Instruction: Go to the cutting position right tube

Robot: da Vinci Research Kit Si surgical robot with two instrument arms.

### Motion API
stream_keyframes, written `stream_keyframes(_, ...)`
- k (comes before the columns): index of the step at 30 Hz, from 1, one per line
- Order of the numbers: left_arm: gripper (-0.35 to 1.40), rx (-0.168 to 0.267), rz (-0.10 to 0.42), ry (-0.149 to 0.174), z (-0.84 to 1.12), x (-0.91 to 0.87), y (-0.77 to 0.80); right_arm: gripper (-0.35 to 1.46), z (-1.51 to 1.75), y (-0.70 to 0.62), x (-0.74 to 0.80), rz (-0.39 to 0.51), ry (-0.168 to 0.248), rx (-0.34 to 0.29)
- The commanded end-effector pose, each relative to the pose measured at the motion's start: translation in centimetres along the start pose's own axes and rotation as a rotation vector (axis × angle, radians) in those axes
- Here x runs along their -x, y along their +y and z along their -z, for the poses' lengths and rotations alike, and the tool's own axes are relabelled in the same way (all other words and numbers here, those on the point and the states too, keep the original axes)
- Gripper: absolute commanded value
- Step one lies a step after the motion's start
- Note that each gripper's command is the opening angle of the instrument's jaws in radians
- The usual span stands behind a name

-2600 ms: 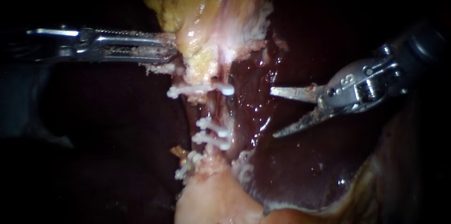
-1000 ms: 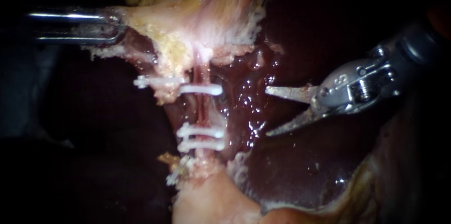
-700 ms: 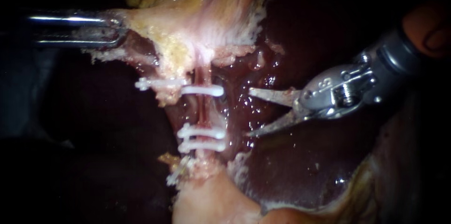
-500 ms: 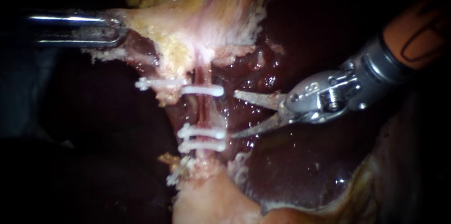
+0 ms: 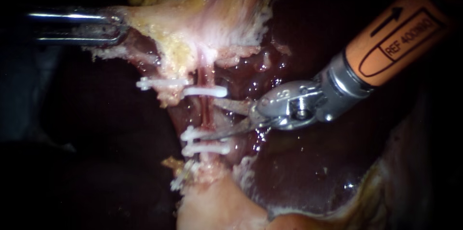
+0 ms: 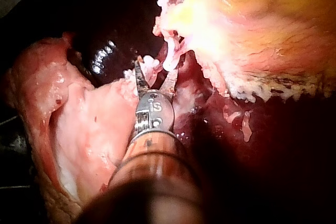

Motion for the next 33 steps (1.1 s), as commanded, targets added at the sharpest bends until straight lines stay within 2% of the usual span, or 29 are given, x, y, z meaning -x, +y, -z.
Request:
stream_keyframes(1,-0.35,0.001,0.0,0.0,0.0,0.0,0.0,1.36,-0.02,0.01,-0.01,-0.005,0.01,-0.01)
stream_keyframes(11,-0.35,0.001,-0.001,0.0,0.01,-0.01,-0.07,1.31,-0.3,0.04,-0.14,-0.053,0.073,-0.096)
stream_keyframes(21,-0.35,0.004,-0.001,-0.002,0.01,-0.01,-0.1,1.31,-0.59,0.04,-0.14,-0.062,0.094,-0.134)
stream_keyframes(29,-0.35,0.002,-0.001,-0.001,0.01,-0.02,-0.14,1.31,-0.67,0.07,-0.15,-0.067,0.109,-0.151)
stream_keyframes(33,-0.35,0.0,-0.002,0.0,0.02,-0.02,-0.16,1.33,-0.66,0.05,-0.16,-0.065,0.125,-0.167)
